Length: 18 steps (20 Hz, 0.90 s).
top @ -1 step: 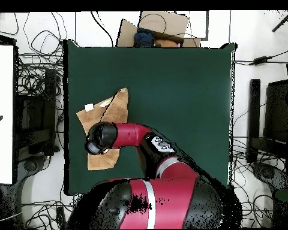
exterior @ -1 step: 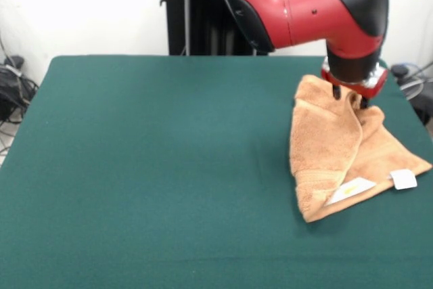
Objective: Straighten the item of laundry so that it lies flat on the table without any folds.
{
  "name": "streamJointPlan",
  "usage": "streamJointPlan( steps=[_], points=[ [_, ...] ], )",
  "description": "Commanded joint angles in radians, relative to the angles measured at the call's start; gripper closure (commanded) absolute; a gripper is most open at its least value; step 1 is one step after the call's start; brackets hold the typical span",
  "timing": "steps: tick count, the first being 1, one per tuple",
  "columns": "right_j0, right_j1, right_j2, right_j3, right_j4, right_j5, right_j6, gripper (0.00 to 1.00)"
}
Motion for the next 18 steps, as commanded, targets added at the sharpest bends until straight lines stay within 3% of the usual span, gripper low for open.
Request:
streamJointPlan(
  steps=[1,18],
  points=[
    [-0.022,0.005,-0.021,-0.08,0.008,-0.054,0.045,0.0],
    [-0.008,-0.018,-0.013,-0.066,0.031,-0.025,0.068,0.0]
  ],
)
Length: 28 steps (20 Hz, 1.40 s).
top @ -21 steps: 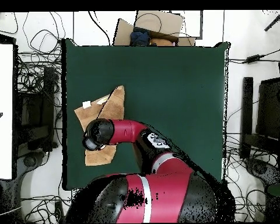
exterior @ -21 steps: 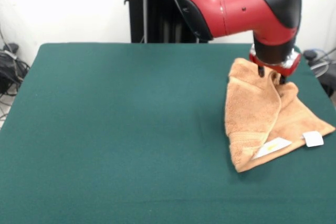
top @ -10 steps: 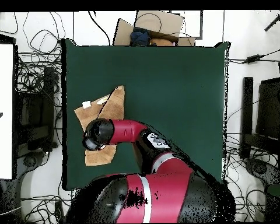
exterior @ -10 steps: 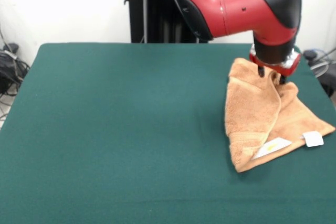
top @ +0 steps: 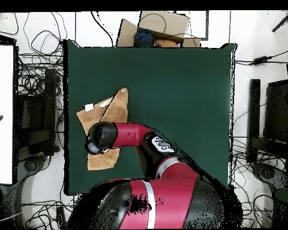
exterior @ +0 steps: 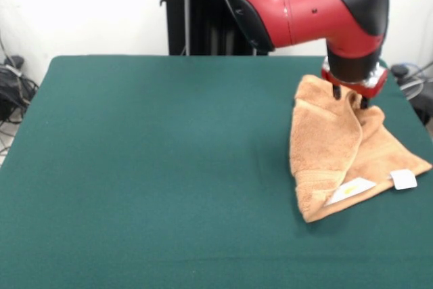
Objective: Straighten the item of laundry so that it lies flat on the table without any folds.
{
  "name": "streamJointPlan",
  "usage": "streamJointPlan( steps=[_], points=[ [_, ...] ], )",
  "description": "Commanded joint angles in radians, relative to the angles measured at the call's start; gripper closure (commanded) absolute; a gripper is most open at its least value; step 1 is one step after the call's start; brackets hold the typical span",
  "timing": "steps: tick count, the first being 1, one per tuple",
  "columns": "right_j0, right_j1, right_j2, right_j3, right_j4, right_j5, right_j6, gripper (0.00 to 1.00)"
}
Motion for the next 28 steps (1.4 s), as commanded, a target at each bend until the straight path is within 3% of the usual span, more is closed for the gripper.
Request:
streamJointPlan(
  steps=[1,28],
  points=[
    [-0.006,-0.016,-0.015,-0.069,0.032,-0.019,0.068,0.0],
    [-0.003,-0.032,-0.026,-0.102,0.034,0.042,0.06,0.0]
  ],
)
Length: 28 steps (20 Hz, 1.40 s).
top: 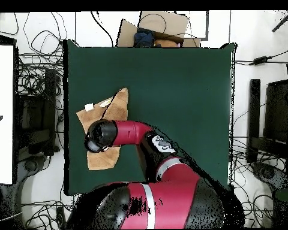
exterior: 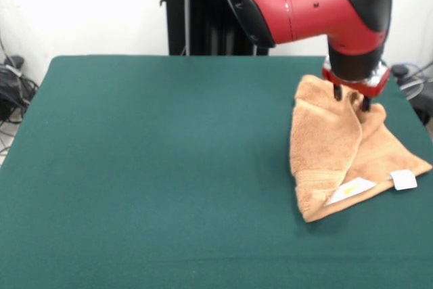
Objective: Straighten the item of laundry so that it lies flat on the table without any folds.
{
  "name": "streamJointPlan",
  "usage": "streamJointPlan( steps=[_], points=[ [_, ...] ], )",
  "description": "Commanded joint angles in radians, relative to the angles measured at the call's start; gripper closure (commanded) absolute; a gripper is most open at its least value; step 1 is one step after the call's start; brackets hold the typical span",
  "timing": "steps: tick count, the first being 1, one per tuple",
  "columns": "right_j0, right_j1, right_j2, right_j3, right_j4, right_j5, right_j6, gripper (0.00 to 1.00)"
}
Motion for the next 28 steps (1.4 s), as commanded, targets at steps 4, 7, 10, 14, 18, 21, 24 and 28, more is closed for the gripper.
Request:
streamJointPlan(
  steps=[4,7,10,14,18,21,24,28],
  points=[
    [-0.003,-0.012,-0.03,-0.098,0.033,0.049,0.059,0.0],
    [-0.003,-0.012,-0.029,-0.099,0.032,0.05,0.059,0.0],
    [-0.001,-0.014,-0.03,-0.1,0.032,0.052,0.061,0.0],
    [0.001,-0.015,-0.032,-0.104,0.024,0.054,0.056,1.0],
    [0.004,-0.017,-0.035,-0.099,0.024,0.047,0.062,1.0],
    [0.008,-0.019,-0.04,-0.097,0.023,0.049,0.067,1.0],
    [0.013,-0.02,-0.039,-0.095,0.029,0.049,0.075,1.0],
    [0.013,-0.018,-0.037,-0.095,0.032,0.047,0.079,1.0]
  ],
)
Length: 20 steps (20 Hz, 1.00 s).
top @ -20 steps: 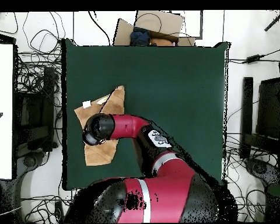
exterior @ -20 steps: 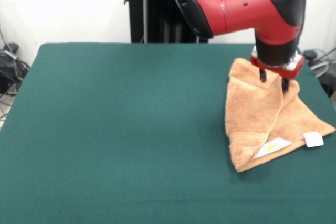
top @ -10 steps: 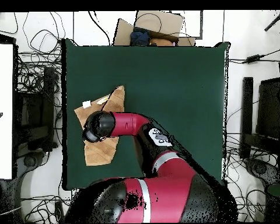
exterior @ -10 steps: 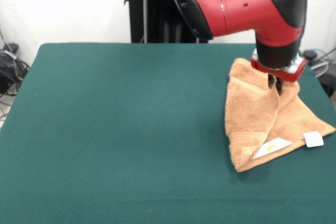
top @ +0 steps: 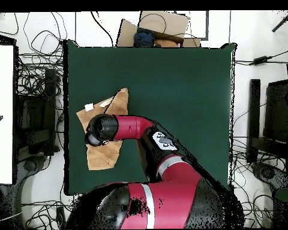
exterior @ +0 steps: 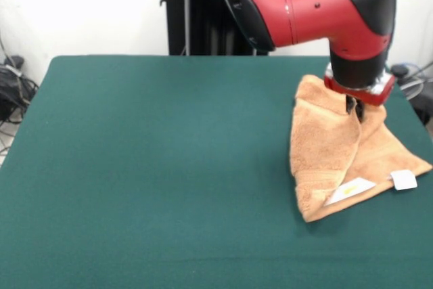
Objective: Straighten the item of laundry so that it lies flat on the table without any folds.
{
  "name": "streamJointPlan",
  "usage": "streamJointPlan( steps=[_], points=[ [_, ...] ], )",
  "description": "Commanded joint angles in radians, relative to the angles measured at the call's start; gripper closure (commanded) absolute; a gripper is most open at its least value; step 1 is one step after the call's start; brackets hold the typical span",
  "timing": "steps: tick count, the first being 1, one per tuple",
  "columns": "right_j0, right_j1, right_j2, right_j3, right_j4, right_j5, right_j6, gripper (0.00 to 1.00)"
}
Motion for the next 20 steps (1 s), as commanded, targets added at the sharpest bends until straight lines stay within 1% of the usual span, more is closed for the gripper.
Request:
streamJointPlan(
  steps=[1,6,12,16,20],
  points=[
    [0.009,-0.016,-0.034,-0.043,0.036,0.044,0.08,1.0],
    [-0.013,-0.003,-0.012,-0.027,0.037,0.028,0.062,1.0],
    [-0.047,0.022,0.003,-0.008,0.019,0.009,0.023,1.0],
    [-0.086,0.029,0.023,0.008,0.007,0.01,-0.016,1.0],
    [-0.147,0.051,0.06,0.02,-0.006,0.023,-0.071,1.0]
  ],
)
